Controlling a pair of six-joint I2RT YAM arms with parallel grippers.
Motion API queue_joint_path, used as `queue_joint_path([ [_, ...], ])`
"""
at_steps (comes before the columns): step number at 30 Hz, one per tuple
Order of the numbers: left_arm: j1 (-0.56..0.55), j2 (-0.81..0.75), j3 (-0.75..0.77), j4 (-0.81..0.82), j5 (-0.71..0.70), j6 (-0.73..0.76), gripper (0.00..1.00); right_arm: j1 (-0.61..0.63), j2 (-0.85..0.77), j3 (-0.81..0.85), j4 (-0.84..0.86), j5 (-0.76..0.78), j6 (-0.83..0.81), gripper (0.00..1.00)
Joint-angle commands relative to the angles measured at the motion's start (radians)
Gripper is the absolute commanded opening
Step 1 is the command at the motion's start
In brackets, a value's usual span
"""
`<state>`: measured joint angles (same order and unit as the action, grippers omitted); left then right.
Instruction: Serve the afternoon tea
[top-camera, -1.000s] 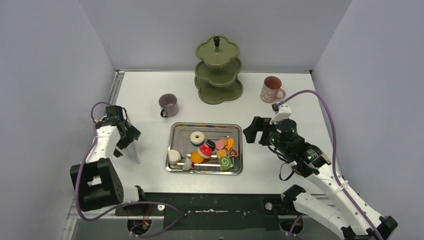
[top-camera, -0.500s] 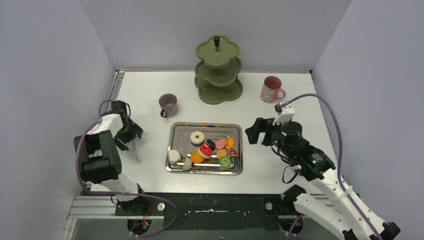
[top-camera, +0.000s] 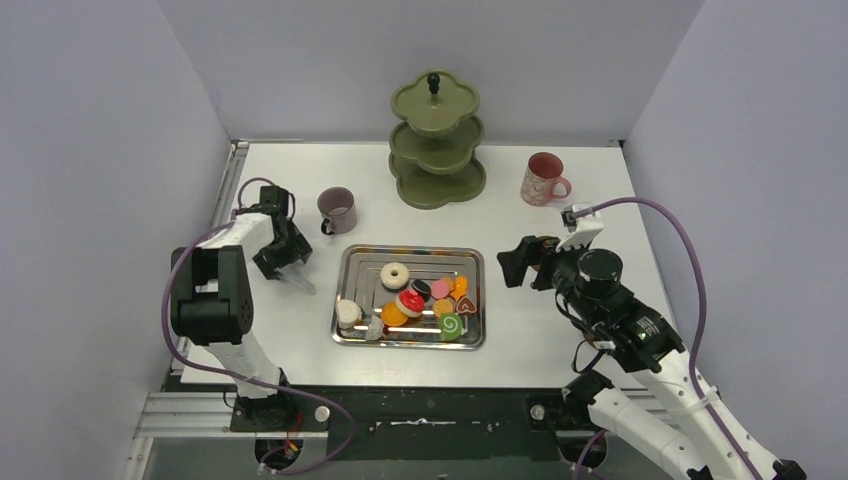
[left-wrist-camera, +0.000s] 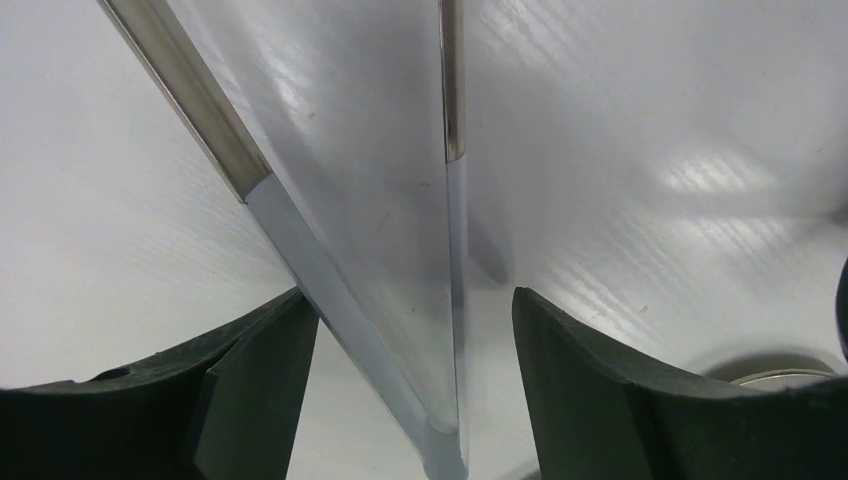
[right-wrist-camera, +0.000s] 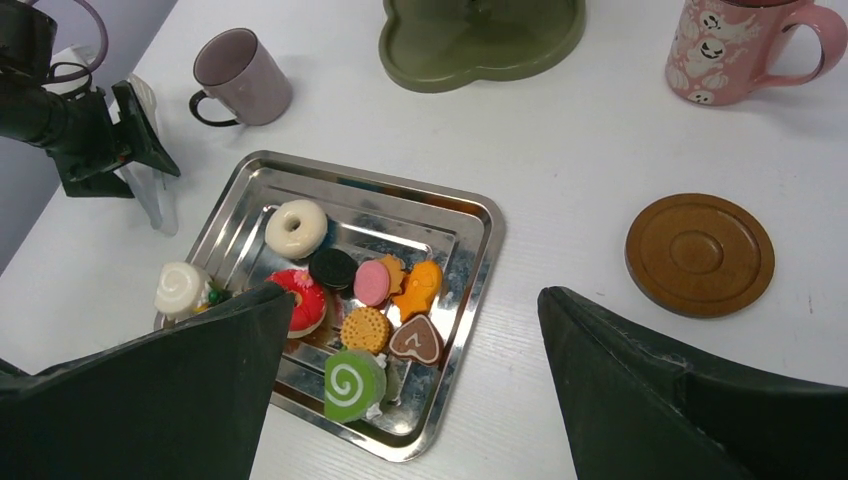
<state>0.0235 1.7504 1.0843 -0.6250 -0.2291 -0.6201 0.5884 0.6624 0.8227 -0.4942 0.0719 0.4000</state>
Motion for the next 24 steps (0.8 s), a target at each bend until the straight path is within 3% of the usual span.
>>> queue_joint_path([
  [1,0.026,0.003,0.048,-0.001,-0.041,-0.069,0.69,-0.006,-0.004,0.044,0.071,0.018,-0.008,1.00],
  [12,0.080,0.061,0.048,0.063,-0.010,-0.136,0.77,-0.006,-0.035,0.032,0.118,-0.050,0.014,1.00],
  [24,0.073,0.096,0.097,0.023,-0.052,-0.127,0.70,-0.006,-0.041,0.029,0.110,-0.052,0.017,1.00],
])
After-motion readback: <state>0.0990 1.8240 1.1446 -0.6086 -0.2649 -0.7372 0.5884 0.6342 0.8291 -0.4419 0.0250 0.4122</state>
